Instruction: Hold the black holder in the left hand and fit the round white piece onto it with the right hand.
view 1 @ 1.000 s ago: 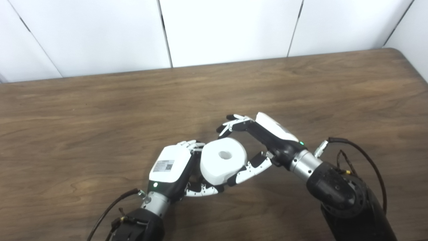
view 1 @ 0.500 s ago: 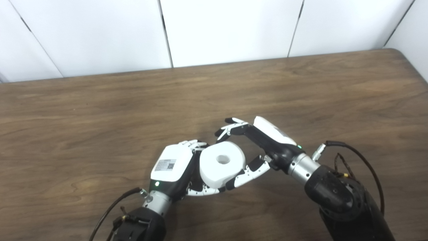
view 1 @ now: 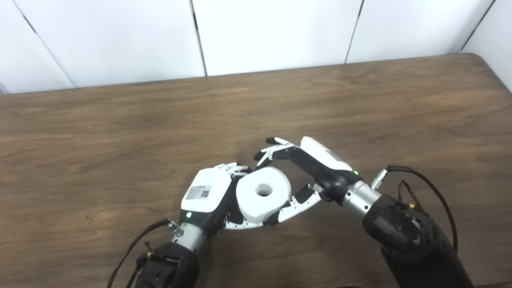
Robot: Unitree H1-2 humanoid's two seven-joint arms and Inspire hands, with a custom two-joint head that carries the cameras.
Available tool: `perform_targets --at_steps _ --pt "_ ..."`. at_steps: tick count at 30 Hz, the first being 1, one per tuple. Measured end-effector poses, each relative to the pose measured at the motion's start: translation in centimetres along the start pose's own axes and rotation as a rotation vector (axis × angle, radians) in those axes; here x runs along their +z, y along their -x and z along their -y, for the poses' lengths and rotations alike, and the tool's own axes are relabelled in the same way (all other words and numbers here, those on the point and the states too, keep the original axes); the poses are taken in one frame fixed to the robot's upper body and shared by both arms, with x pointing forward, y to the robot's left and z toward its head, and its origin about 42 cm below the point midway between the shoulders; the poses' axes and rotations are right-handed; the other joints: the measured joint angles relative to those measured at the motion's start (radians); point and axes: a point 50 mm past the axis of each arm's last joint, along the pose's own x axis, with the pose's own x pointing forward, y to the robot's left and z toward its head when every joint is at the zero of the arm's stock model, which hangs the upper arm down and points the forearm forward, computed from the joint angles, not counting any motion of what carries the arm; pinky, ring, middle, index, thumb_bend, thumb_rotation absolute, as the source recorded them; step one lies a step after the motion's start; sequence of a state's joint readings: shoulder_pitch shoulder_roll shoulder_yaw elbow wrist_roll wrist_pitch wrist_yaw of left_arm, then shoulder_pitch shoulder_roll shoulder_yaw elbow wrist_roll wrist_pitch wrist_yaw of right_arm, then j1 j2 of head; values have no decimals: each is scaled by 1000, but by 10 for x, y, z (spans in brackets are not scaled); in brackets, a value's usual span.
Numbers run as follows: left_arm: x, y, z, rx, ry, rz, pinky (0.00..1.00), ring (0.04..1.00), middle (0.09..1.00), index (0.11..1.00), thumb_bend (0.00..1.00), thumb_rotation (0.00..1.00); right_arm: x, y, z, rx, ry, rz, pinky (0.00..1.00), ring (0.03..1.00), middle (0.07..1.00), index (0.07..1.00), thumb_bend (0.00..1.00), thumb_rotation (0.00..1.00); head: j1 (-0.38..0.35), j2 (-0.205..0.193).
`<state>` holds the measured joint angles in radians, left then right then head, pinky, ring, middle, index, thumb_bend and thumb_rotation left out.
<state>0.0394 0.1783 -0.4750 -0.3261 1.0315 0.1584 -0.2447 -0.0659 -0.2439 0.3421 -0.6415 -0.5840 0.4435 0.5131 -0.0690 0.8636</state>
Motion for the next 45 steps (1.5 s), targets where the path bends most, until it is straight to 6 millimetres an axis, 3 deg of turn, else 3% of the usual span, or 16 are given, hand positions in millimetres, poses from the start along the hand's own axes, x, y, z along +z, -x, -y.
perform_targets --at_steps 8,45 --pt "3 3 -1 -3 7 -15 841 858 799 487 522 57 -1 -1 -1 0 -2 5 825 956 796 484 522 137 -2 9" --pt "7 5 -2 -15 5 -13 852 861 798 486 523 57 -19 1 -1 -17 -24 -54 820 934 793 486 522 136 -8 21"
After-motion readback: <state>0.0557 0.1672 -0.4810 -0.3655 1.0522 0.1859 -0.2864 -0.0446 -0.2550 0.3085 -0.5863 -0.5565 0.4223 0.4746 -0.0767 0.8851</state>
